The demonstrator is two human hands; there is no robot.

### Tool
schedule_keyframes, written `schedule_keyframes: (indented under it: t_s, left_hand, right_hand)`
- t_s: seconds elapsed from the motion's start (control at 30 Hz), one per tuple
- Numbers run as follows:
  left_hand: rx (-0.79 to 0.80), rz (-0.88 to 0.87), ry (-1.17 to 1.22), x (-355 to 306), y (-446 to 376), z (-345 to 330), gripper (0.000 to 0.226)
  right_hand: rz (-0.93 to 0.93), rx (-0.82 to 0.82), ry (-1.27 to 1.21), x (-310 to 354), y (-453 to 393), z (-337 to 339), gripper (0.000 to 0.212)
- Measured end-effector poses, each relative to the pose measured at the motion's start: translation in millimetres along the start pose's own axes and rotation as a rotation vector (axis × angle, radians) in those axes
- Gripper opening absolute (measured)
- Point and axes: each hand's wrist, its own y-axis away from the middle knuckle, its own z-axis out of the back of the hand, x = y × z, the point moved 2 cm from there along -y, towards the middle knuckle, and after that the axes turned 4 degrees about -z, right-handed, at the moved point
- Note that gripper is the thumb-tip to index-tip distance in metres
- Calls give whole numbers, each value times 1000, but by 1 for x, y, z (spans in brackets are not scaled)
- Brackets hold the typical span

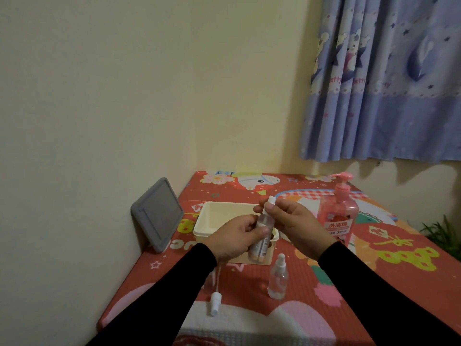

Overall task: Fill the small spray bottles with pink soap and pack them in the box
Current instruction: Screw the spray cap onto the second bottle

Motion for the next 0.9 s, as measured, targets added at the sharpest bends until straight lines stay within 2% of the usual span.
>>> schedule_keyframes:
  t_s: [0.13,0.23,0.47,0.63,0.8,0.9]
  left_hand:
    - [-87,-82,-116,-1,0,-1,10]
    - [-159,-111,-200,-1,-1,-3,17]
    - [-328,-123,-355,6,-4,-7,18]
    - [-442,-138,-422,6,-2,-13,17]
    - [-501,-152,-453,11,0,-20,15]
    - [-514,-126,-431,14,0,-21,14]
  right_hand:
    - [33,-69,67,-1,1,-1,29]
    - [48,-113,111,-2,0,-2,19]
    - [58,-206,172,-4,-3,-9,22]
    - [71,-237,176,-9,-6,-12,33]
    - [68,-279,189,-12,-5,-13,27]
    - [78,-255,204,-14,-6,-13,30]
